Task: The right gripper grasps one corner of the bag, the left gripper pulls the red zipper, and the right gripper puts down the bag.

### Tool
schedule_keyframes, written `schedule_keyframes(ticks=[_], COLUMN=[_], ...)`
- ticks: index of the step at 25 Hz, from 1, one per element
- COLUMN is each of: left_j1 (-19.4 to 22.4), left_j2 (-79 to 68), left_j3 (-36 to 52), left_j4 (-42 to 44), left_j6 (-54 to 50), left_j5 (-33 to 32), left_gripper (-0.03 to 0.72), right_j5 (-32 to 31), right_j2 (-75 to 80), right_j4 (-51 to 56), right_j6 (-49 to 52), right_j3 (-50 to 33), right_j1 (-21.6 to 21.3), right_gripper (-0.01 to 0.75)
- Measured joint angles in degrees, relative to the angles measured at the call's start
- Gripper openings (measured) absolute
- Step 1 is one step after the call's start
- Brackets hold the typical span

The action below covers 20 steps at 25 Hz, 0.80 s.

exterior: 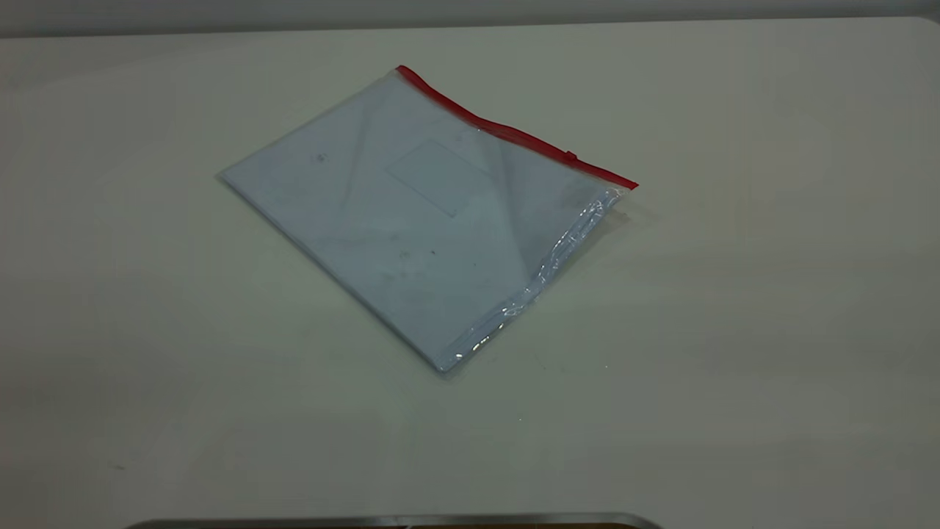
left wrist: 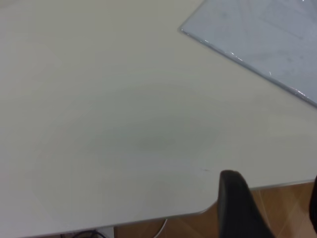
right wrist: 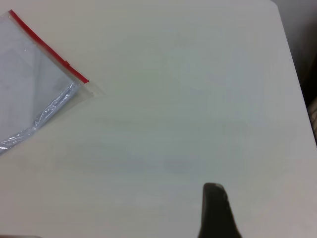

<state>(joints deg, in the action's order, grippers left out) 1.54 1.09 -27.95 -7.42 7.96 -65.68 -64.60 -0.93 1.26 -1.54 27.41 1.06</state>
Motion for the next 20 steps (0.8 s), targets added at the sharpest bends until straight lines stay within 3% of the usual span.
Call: schedule_keyframes(ticks=[15, 20], left_j1=[0.0, 0.0], left_j2=[0.0, -5.72], left_j3=[0.0, -2.78], left_j4=[0.0, 0.19], left_j6=[-0.69, -6.79], left_j5=[0.31, 5.49], left_gripper=[0.416, 0.416], right_j5=[0.06, 5.07], right_j2=[0.0, 6.63], right_j4=[0.69, 13.0], right_j6=[0.0, -0.93], right_j3=[0.0, 0.22], right_j1=[0.0, 0.0], right_gripper=[0.524, 0.524])
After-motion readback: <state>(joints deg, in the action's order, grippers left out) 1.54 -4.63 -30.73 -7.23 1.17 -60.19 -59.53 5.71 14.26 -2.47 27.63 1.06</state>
